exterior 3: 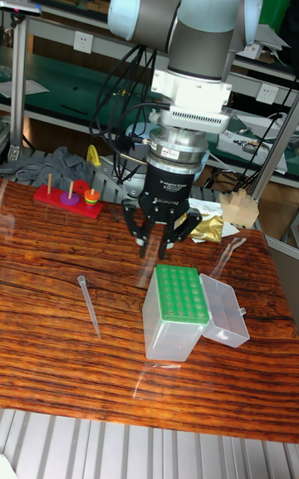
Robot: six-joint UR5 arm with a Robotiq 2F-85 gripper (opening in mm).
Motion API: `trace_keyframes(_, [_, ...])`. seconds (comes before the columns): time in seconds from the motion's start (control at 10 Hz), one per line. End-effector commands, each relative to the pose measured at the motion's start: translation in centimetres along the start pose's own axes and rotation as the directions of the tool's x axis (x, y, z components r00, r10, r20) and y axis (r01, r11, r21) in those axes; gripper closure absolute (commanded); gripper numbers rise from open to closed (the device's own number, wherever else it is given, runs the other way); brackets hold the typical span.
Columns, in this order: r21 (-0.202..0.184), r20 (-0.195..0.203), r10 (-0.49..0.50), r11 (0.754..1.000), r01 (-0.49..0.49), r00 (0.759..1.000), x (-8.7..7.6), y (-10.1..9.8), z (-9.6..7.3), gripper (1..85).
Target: Insert a large pipette tip into the holder for large pipette tips
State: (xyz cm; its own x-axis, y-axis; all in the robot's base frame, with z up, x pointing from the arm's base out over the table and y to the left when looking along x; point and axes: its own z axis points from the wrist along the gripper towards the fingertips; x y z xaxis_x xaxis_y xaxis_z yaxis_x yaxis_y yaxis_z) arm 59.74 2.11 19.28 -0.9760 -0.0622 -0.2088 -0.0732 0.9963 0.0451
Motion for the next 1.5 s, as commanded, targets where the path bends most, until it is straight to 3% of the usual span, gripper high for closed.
trace_keyframes(0.0, [-0.016,0.031,-0.003,1.000,0.004,1.000,-0.8,0.4,-0.1,84.7])
trace_keyframes(0.5, [0.018,0.031,-0.027,0.999,0.026,0.999,-0.8,-0.5,-0.2,84.7])
trace_keyframes(0.6, [0.037,0.016,-0.022,0.999,0.021,1.000,-0.4,-1.1,-0.3,84.7])
trace_keyframes(0.7, [0.082,-0.032,-0.067,0.994,0.070,0.997,0.8,-2.5,-0.5,84.7])
trace_keyframes(0.8, [0.122,-0.039,-0.115,0.985,0.119,0.993,1.0,-3.8,-0.5,84.7])
trace_keyframes(0.9, [0.078,-0.024,-0.069,0.994,0.070,0.997,1.1,-2.8,-0.2,84.7])
trace_keyframes(1.2, [0.019,-0.003,-0.074,0.997,0.074,0.997,3.4,-4.3,-0.1,84.7])
trace_keyframes(1.4, [0.045,0.004,-0.094,0.995,0.093,0.996,3.2,-4.8,-0.8,84.7])
